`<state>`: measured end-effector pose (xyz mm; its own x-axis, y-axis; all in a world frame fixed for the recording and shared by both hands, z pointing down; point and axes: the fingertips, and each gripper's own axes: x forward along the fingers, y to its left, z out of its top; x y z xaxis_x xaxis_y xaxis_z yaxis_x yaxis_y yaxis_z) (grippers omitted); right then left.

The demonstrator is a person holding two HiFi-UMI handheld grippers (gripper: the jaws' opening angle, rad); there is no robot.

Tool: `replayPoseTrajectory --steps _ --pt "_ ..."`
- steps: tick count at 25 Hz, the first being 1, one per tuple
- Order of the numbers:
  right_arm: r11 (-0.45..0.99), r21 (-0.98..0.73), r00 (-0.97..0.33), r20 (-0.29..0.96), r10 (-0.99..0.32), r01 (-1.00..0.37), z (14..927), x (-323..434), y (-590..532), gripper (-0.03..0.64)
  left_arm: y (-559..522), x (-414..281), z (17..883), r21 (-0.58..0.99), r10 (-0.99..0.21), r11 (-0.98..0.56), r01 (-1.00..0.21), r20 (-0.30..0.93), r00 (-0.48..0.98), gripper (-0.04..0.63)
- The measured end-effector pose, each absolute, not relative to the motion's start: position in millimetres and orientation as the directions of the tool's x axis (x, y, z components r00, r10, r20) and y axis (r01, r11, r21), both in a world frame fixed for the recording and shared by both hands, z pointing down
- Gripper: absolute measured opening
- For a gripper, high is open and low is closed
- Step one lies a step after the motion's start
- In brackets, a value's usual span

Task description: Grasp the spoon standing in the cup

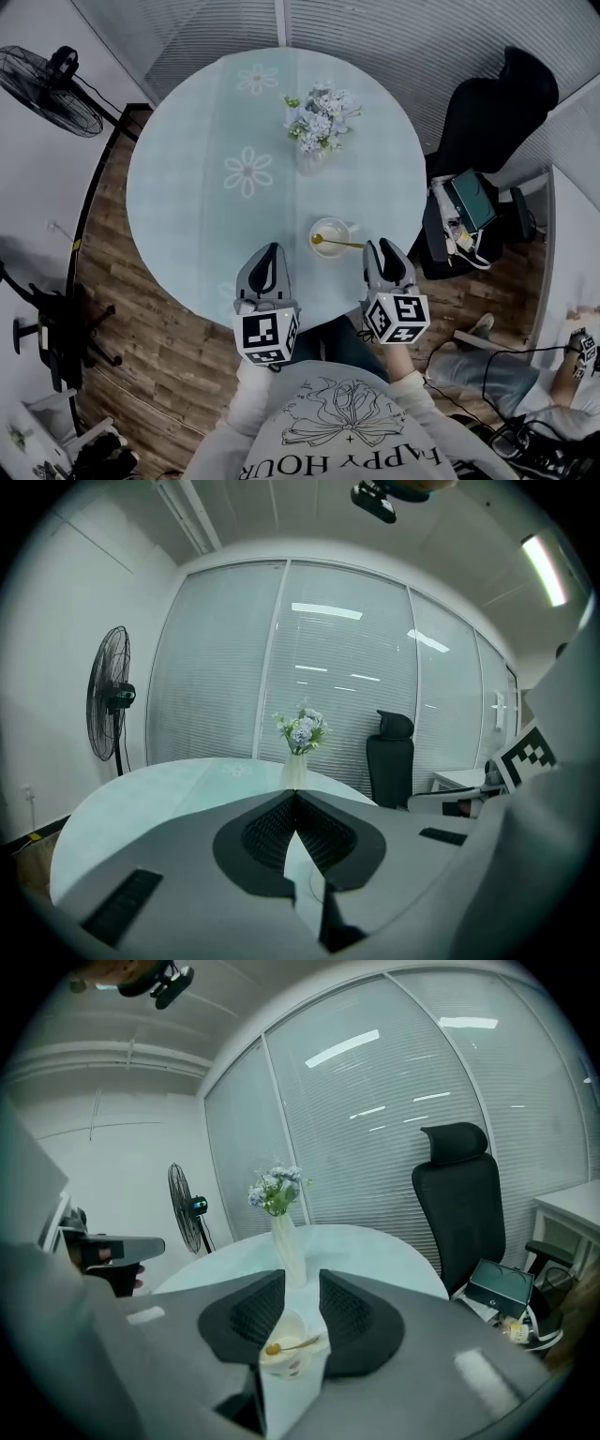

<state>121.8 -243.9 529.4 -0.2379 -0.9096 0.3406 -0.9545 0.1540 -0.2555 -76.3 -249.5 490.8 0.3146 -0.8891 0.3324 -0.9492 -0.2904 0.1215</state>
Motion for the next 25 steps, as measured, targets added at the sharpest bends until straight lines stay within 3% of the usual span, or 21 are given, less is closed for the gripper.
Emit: replayPoseTrajectory --steps 25 --pt "0.149 -0.351 -0.309 0.459 -0.833 -0.924 599.7 115.8 -251.0 0.126 -246.7 -74.8 506.7 0.127 -0.889 -0.236 -0.963 0.373 0.267 0.006"
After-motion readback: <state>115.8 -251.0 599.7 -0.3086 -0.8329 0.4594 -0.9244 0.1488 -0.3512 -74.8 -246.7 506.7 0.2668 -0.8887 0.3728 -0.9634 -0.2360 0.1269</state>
